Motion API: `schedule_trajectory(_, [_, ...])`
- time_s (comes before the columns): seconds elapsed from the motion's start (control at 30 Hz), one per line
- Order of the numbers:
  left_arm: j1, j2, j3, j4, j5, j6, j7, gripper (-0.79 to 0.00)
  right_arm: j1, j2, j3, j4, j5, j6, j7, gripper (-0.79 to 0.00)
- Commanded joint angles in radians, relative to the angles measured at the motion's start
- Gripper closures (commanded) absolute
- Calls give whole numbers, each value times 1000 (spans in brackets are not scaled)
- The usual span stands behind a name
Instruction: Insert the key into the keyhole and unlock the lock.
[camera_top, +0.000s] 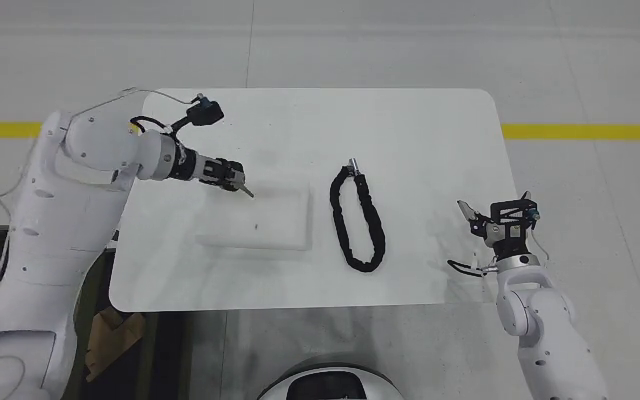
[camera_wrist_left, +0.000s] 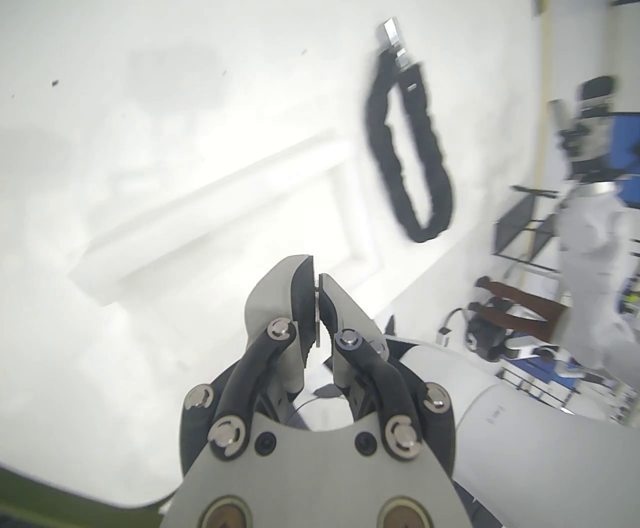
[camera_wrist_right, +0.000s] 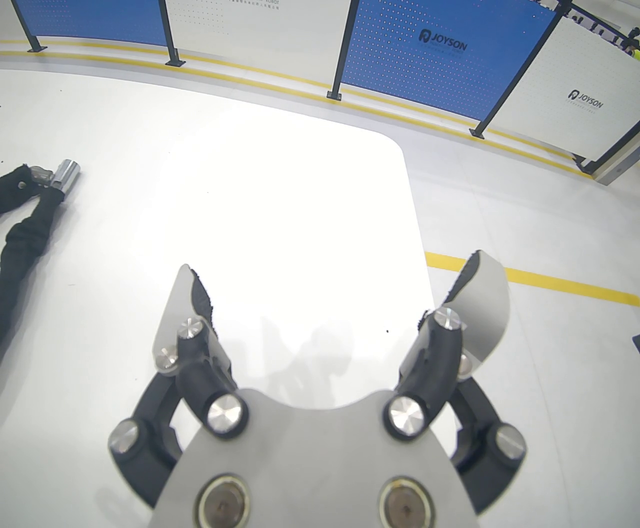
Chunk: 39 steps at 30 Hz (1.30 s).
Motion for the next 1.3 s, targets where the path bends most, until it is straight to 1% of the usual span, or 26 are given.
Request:
schedule_trajectory(0.0, [41,1,-61,87,-216,-125,-12,0,0,0,0,0,0,0,0,-785])
schedule_trajectory(0.07, [57,-3,-82,186,-381,-205,-47,0,0,0,0,0,0,0,0,-785])
schedule_trajectory(0.13, [52,-10,-78,259,-471,-257,-60,0,0,0,0,0,0,0,0,-785])
schedule_trajectory(0.17, [50,-14,-65,284,-506,-263,-54,0,0,0,0,0,0,0,0,-785])
schedule_trajectory(0.27, [37,-24,-22,311,-580,-269,-48,0,0,0,0,0,0,0,0,-785])
schedule_trajectory(0.33, [31,-29,-6,350,-627,-273,-44,0,0,0,0,0,0,0,0,-785])
schedule_trajectory(0.37, [25,-29,2,366,-633,-251,-66,0,0,0,0,0,0,0,0,-785])
schedule_trajectory(0.4, [8,-28,5,336,-621,-260,-57,0,0,0,0,0,0,0,0,-785])
schedule_trajectory(0.93, [8,-28,5,336,-621,-260,-57,0,0,0,0,0,0,0,0,-785])
schedule_trajectory(0.97, [8,-28,5,336,-621,-260,-57,0,-12,-1,-7,-26,26,-25,2,-785])
schedule_trajectory(1.03, [8,-28,5,336,-621,-260,-57,0,-19,-3,-24,-117,136,-94,100,-785])
schedule_trajectory(1.07, [8,-28,5,336,-621,-260,-57,0,-9,-5,-29,-163,208,-112,164,-785])
schedule_trajectory(1.1, [8,-28,5,336,-621,-260,-57,0,12,-6,-38,-195,275,-111,256,-785])
schedule_trajectory(1.17, [8,-28,5,336,-621,-260,-57,0,87,-7,-76,-246,373,-133,429,-785])
schedule_trajectory(1.2, [8,-28,5,336,-621,-260,-57,0,131,-8,-98,-246,416,-138,507,-785])
schedule_trajectory(1.23, [8,-28,5,336,-621,-260,-57,0,185,-9,-122,-232,416,-121,586,-785])
schedule_trajectory(1.27, [8,-28,5,336,-621,-260,-57,0,240,-10,-165,-215,379,-108,673,-785])
